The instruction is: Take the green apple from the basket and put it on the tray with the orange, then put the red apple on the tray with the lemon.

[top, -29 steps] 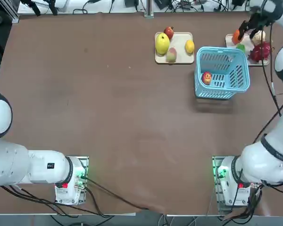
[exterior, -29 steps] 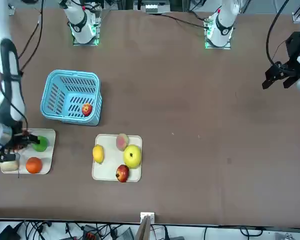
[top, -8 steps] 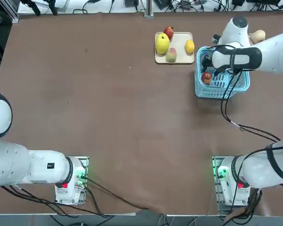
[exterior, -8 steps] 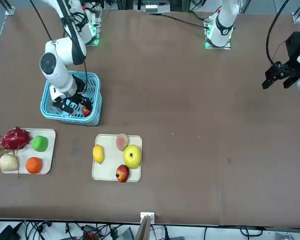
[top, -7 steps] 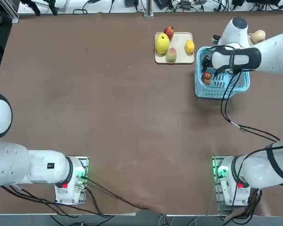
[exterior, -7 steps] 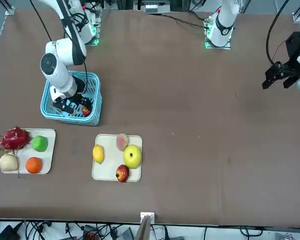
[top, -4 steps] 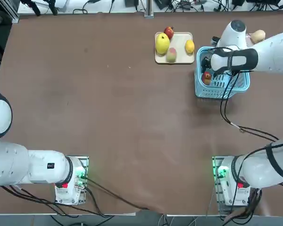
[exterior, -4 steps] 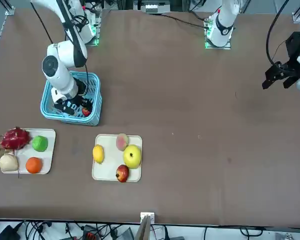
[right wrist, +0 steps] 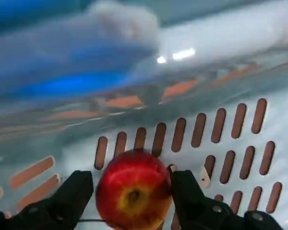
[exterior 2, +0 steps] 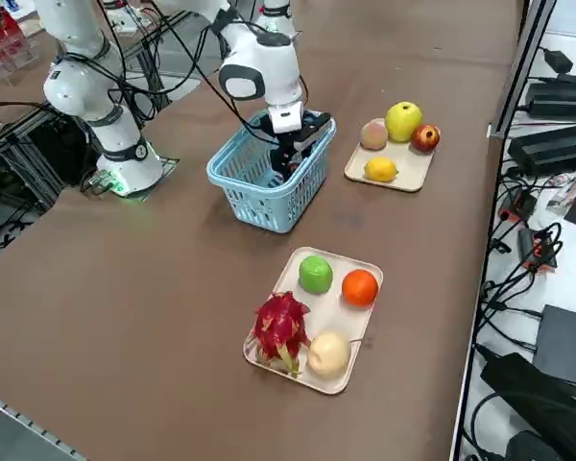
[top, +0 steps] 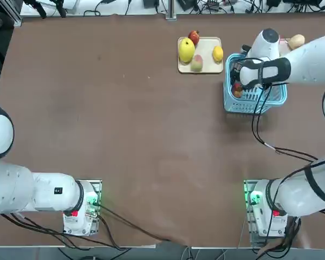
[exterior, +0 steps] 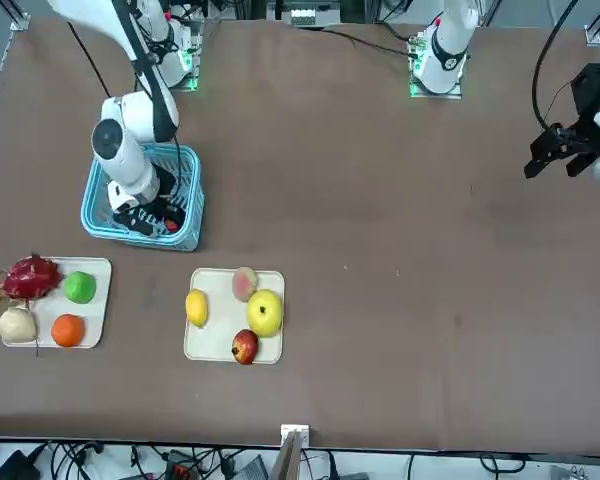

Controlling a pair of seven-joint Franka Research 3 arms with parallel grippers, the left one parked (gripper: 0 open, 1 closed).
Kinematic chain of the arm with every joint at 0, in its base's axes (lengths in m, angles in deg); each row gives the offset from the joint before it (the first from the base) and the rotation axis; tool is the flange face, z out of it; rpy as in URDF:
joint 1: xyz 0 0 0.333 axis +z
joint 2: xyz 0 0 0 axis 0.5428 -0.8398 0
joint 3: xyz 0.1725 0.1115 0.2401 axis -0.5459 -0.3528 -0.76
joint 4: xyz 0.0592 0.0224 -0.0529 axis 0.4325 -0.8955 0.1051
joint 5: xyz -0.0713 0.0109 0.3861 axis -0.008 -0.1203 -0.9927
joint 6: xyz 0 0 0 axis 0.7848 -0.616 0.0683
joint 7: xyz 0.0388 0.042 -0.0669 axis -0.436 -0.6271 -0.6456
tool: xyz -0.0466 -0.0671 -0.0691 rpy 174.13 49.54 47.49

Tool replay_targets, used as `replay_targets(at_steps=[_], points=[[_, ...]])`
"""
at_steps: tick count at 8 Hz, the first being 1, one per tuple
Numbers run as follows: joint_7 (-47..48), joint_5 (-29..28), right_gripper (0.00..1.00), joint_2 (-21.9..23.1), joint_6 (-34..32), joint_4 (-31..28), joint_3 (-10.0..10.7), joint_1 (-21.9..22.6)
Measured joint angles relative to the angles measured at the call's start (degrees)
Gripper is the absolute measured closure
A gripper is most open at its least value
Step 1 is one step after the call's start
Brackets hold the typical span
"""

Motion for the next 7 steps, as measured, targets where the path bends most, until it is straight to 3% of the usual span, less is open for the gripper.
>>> replay_targets(at_steps=[6,7], points=[[0.00,0.00,0.00,-2.14,2.68,-0.01,0.02,-0.01],[0.00,0.00,0.04,-2.20,2.83,-0.01,0.02,-0.01]])
